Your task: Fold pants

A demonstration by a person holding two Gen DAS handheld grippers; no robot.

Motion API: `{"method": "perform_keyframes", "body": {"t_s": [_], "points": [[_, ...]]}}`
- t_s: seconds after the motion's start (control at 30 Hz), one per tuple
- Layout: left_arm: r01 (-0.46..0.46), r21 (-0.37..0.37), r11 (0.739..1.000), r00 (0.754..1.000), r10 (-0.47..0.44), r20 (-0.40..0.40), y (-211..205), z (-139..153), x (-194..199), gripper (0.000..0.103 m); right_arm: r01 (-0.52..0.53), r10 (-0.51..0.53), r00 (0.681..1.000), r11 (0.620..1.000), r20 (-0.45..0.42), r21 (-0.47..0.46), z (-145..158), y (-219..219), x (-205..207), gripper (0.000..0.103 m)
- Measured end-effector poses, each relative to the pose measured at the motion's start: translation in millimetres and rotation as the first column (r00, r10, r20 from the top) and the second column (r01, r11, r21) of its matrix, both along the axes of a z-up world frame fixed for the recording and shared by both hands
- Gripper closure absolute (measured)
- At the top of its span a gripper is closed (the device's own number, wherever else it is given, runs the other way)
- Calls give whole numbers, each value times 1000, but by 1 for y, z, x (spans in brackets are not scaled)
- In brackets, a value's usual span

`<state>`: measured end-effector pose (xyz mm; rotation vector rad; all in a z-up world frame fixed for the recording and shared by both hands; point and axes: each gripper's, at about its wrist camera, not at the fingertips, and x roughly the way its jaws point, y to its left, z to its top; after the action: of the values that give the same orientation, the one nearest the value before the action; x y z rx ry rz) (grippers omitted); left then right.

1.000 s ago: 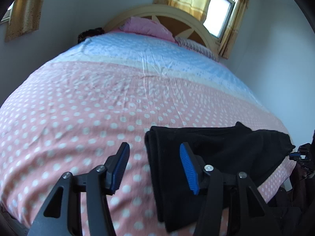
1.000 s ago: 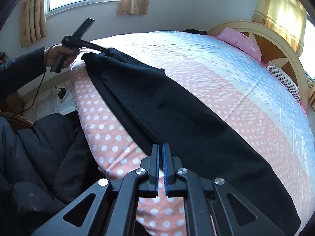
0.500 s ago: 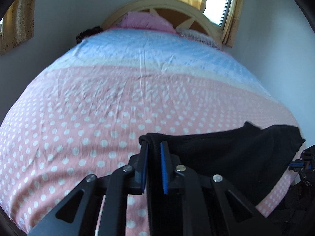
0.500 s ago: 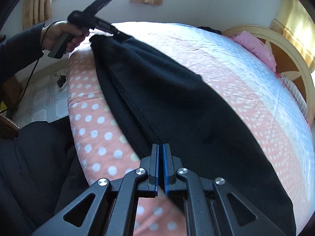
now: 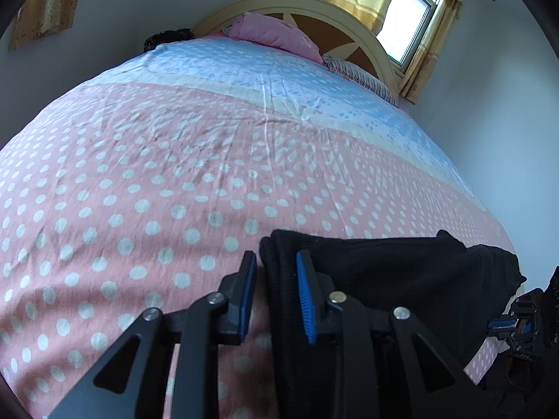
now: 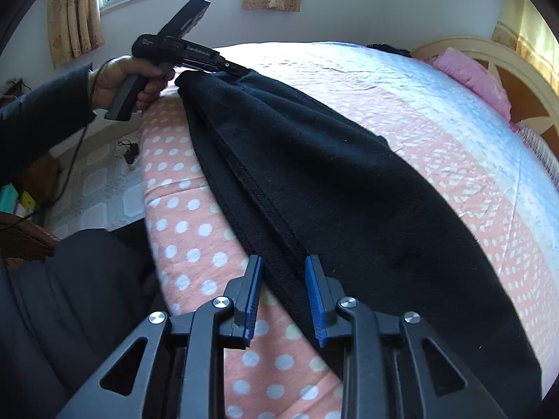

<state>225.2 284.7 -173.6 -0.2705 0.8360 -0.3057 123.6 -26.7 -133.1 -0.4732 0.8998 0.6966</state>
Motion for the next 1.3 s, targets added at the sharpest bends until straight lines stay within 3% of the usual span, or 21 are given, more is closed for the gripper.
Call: {"method": "perform_keyframes", "body": {"t_s": [0.13,0.3,0.37,0.43,0.63,0.77,0.8,0.93,1.03,1.07,1.1,1.3], "points": [[-6,-26,1000,1000,6,-1,3,-2,1,73,35,-33,998,999,-49,41,2,-3,8,77],[-7,-26,1000,1000,7,0,2,-3,0,72,43,-35,994,996,-106,81,5,-9,11,103],[-7,-29,1000,1000,7,-3,3,-2,0,71,14,-2,992,996,-125,92,7,-7,6,103],[-8,-36,999,1000,8,-9,4,-2,1,70,10,-6,996,999,-90,36,6,0,-2,103],[-8,-53,999,1000,7,-16,6,-2,3,70,-4,3,1000,999,30,31,17,6,-15,102],[-7,-61,998,1000,7,-13,7,-4,3,70,23,-23,999,1000,40,-4,16,4,-4,84],[-7,-61,998,1000,6,-13,7,-4,4,70,17,-16,999,1000,29,-9,14,4,-2,84],[-9,-40,999,1000,8,-3,5,-3,2,69,25,-22,999,998,48,-64,6,7,3,84],[-10,1,1000,1000,10,14,0,-1,1,66,63,-60,996,997,60,-46,5,5,12,84],[-9,8,1000,1000,9,18,-1,-1,1,65,78,-76,996,997,45,-30,6,3,15,95],[-8,10,1000,1000,7,20,-1,-1,1,63,82,-81,996,997,32,-17,7,3,17,99],[6,4,1000,1000,-6,20,-1,-2,2,57,47,-47,999,999,22,1,25,1,-1,100]]}}
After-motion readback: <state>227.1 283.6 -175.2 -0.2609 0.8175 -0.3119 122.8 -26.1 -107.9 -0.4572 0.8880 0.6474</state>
